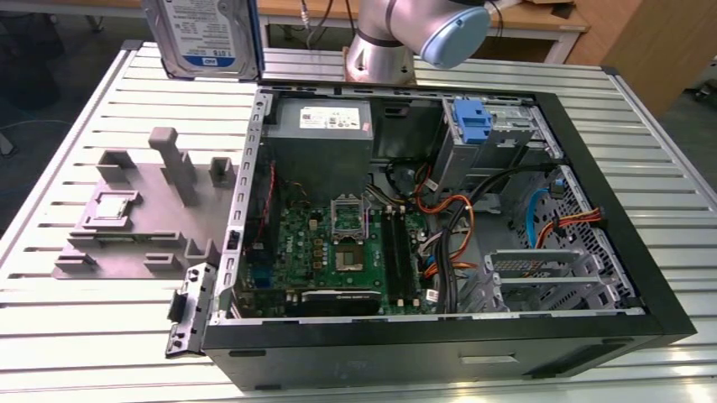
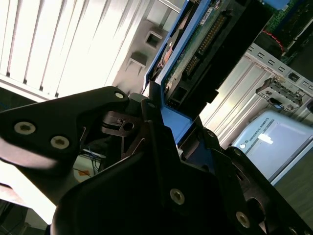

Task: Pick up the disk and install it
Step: 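Pick up the disk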

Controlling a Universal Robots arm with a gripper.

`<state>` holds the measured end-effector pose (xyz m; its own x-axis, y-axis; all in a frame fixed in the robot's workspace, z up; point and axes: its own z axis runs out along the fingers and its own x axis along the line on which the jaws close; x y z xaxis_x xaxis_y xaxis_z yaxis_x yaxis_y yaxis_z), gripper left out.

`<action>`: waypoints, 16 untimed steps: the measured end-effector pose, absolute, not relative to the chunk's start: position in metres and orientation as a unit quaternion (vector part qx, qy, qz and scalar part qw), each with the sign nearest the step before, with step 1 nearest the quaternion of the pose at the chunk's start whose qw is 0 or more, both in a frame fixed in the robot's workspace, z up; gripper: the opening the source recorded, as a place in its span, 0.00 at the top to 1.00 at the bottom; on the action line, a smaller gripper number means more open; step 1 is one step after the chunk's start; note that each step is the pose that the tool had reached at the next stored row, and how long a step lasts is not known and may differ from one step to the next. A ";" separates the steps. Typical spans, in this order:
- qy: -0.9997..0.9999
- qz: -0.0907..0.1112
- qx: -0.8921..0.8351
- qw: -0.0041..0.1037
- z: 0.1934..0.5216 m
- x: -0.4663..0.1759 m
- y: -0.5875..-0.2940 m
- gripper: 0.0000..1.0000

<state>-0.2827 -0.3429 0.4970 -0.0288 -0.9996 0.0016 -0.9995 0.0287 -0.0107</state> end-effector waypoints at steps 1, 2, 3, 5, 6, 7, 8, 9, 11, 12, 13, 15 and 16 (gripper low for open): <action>0.717 -0.004 -0.697 0.003 0.497 -0.282 -0.343 0.63; 0.717 -0.004 -0.697 0.003 0.497 -0.281 -0.343 0.63; 0.717 -0.004 -0.697 0.003 0.497 -0.280 -0.343 0.63; 0.717 -0.004 -0.697 0.003 0.497 -0.278 -0.343 0.63; 0.717 -0.004 -0.697 0.003 0.497 -0.277 -0.343 0.63; 0.717 -0.004 -0.697 0.003 0.497 -0.276 -0.343 0.63; 0.717 -0.004 -0.697 0.003 0.497 -0.275 -0.343 0.63; 0.717 -0.004 -0.697 0.003 0.497 -0.274 -0.343 0.63; 0.717 -0.004 -0.697 0.003 0.497 -0.273 -0.343 0.63; 0.717 -0.004 -0.697 0.003 0.497 -0.273 -0.343 0.63; 0.717 -0.004 -0.697 0.003 0.497 -0.273 -0.343 0.63; 0.717 -0.004 -0.697 0.003 0.497 -0.273 -0.343 0.63; 0.717 -0.004 -0.697 0.003 0.497 -0.273 -0.343 0.63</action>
<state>-0.2731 -0.3430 0.4970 -0.0287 -0.9996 0.0016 -0.9995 0.0287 -0.0107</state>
